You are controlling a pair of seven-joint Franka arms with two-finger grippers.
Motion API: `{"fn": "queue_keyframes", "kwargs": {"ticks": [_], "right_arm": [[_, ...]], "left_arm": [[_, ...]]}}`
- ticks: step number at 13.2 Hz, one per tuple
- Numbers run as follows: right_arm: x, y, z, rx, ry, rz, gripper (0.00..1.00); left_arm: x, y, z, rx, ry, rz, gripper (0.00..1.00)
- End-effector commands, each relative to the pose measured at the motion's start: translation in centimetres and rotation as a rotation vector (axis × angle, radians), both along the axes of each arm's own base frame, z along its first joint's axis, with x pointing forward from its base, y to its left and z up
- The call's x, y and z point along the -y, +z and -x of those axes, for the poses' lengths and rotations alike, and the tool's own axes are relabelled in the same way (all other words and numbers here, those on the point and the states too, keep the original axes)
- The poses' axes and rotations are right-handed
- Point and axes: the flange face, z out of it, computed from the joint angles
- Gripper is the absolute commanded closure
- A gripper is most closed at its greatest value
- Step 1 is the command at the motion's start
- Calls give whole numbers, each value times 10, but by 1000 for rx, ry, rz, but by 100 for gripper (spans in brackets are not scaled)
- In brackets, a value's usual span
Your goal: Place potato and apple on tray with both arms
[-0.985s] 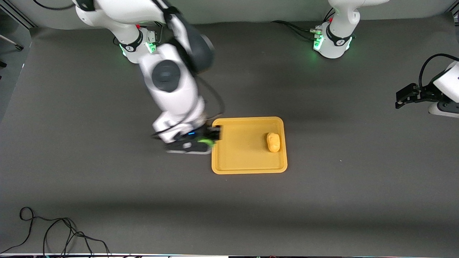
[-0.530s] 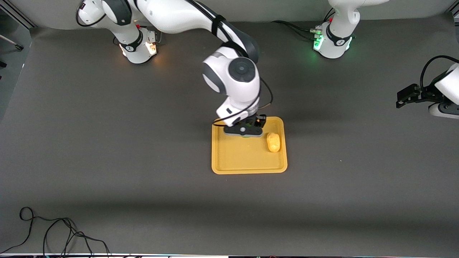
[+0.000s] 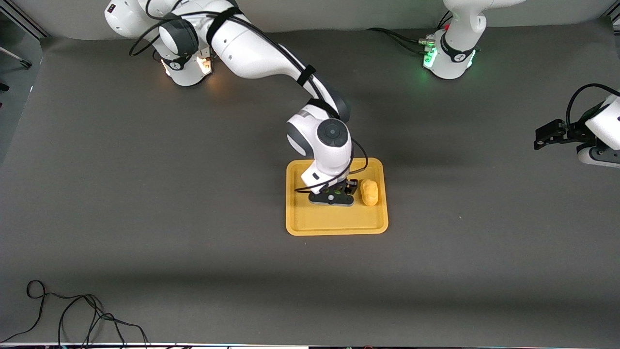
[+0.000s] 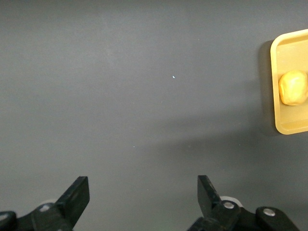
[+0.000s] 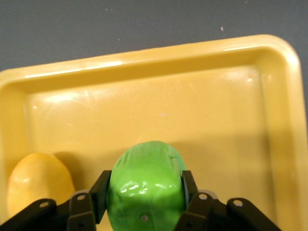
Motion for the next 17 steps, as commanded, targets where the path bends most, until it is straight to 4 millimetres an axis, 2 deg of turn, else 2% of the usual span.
{"fn": "queue_keyframes", "kwargs": {"ticks": [1,3,4,6,9,11,12,14,17], "right_arm": [[-3,-7,-5,32,-9,-6,0],[-3,11,-7,40,-12,-14,0],[-5,35,-6,44,-13,-25,0],[7,103,-8,17,-32,-20,0],[35,215,1,-13,-50,-27,0],[74,284,0,-6,-58,-14,0],[96,307,-3,-7,-28,16,0],[155,333,-12,-43,-3,90,0],[263,368,-29,-72,62,77,0]], "left_arm": [[2,7,3,-12,-13,-14,0],[6,7,2,-9,-19,-14,0],[7,8,3,-11,-19,-15,0],[9,9,4,-11,-21,-15,0],[9,6,2,-11,-23,-15,0],[7,3,1,-8,-21,-15,0],[8,1,1,-11,-23,-14,0],[7,1,1,-11,-21,-16,0],[6,1,-1,-6,-20,-16,0]]}}
